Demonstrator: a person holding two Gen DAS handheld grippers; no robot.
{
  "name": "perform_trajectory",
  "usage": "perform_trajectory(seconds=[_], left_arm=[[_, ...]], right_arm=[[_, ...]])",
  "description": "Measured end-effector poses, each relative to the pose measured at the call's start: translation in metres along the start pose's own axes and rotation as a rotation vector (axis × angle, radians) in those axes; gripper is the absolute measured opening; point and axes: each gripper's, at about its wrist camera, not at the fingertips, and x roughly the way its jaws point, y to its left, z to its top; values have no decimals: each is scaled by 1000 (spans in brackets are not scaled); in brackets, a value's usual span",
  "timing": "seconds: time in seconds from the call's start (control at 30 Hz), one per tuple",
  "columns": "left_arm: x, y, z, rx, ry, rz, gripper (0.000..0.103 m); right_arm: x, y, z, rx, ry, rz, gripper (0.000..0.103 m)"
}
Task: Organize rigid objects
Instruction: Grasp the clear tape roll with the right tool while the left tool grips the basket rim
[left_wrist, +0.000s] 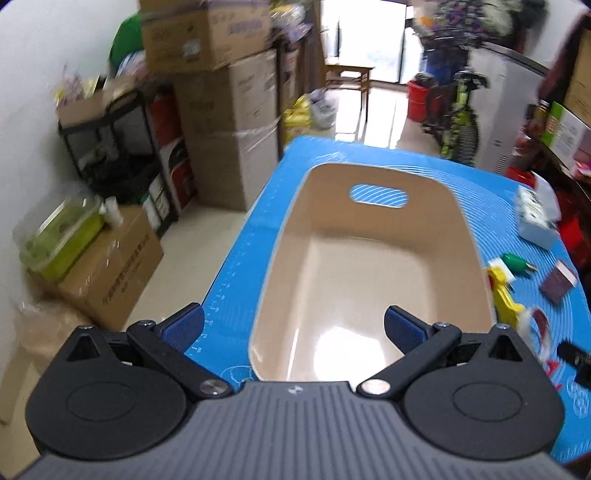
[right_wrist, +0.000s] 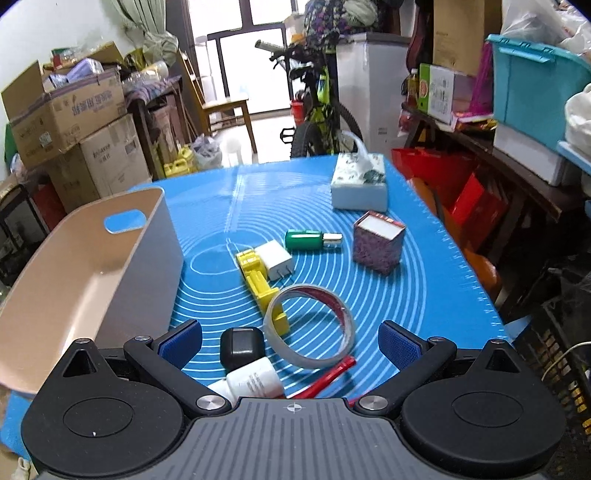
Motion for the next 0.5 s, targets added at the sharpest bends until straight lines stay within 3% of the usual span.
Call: perform_trajectory(seconds=[0.27, 0.5], left_arm=[[46, 28, 17, -79, 92, 66, 102], [71, 33, 8, -111, 169, 38, 102]], right_arm=[[59, 16, 3, -41, 68, -21, 101], [94, 27, 5, -97, 91, -28, 98]])
